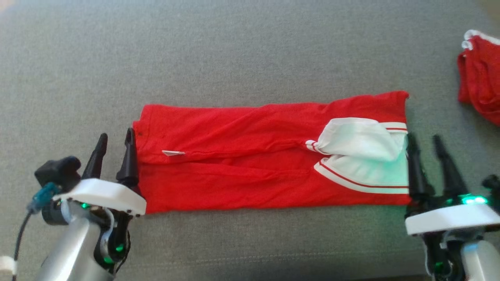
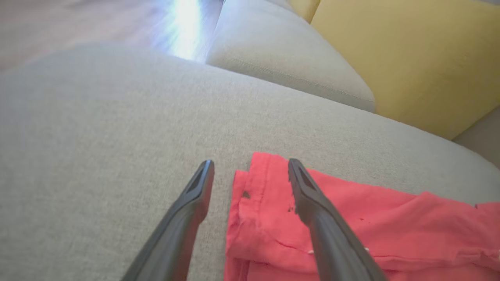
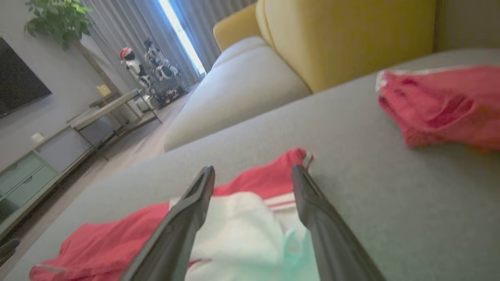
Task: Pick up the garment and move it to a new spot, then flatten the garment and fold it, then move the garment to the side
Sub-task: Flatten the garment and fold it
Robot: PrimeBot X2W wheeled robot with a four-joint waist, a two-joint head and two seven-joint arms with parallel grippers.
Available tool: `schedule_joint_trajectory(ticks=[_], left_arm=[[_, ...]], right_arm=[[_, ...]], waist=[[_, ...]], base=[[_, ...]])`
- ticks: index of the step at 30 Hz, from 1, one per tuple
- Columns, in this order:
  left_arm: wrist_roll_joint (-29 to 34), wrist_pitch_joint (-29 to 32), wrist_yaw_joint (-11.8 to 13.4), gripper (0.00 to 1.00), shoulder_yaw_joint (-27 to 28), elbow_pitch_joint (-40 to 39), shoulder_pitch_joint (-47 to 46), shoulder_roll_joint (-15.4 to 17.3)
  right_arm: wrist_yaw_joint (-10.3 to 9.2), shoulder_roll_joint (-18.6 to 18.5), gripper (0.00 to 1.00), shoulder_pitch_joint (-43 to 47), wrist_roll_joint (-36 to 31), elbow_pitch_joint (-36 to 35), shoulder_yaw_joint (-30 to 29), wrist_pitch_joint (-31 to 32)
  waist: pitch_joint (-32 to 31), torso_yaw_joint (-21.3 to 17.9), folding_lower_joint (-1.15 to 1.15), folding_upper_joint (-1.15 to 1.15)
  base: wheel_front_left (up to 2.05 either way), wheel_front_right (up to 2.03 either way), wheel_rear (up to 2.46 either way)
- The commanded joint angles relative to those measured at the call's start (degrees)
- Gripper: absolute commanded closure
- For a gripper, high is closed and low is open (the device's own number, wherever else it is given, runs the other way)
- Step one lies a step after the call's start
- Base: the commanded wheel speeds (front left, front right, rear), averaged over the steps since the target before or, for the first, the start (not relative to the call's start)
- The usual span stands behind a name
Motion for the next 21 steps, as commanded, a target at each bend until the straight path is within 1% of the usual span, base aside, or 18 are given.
schedule_joint_trajectory(ticks=[1, 4, 6, 9, 15, 21], left_arm=[[3.6, -0.7, 1.2, 0.0, 2.7, -3.3, 0.0, 1.5], [10.3, -0.8, 2.6, 0.0, 4.8, -8.9, 1.7, -0.1], [13.9, -0.8, 2.8, 0.0, 5.8, -12.2, 3.6, -1.6], [17.7, -0.8, 2.6, 0.0, 6.5, -15.0, 6.7, -3.2], [21.5, -0.8, 2.7, 0.0, 6.0, -15.0, 12.7, -4.9], [23.0, -0.8, 2.7, 0.0, 6.8, -14.8, 14.8, -5.3]], right_arm=[[-0.04, 0.3, 0.0, -0.6, -1.9, -3.3, -0.1, -2.0], [-0.04, 1.1, 0.0, -1.2, -6.4, -5.3, -1.2, -3.6], [-0.04, 1.4, 0.0, -1.1, -9.4, -5.6, -1.6, -3.0], [-0.04, 1.8, 0.0, -0.4, -13.0, -6.0, -1.6, -1.5], [-0.04, 2.4, 0.0, 2.0, -16.0, -6.3, -0.4, 0.5], [-0.04, 2.8, 0.0, 3.2, -16.6, -6.2, 0.0, 1.3]], waist=[[-1.0, -0.2, 0.0, 0.0], [-2.6, -0.2, 0.0, 0.0], [-3.9, -0.2, 0.0, 0.0], [-5.8, 0.1, 0.0, 0.0], [-8.9, 0.5, 0.0, 0.0], [-10.0, 1.4, 0.0, 0.0]], base=[[0.0, 0.0, 0.0], [0.0, 0.0, 0.0], [0.0, 0.0, 0.0], [0.0, 0.0, 0.0], [0.0, 0.0, 0.0], [0.0, 0.0, 0.0]])
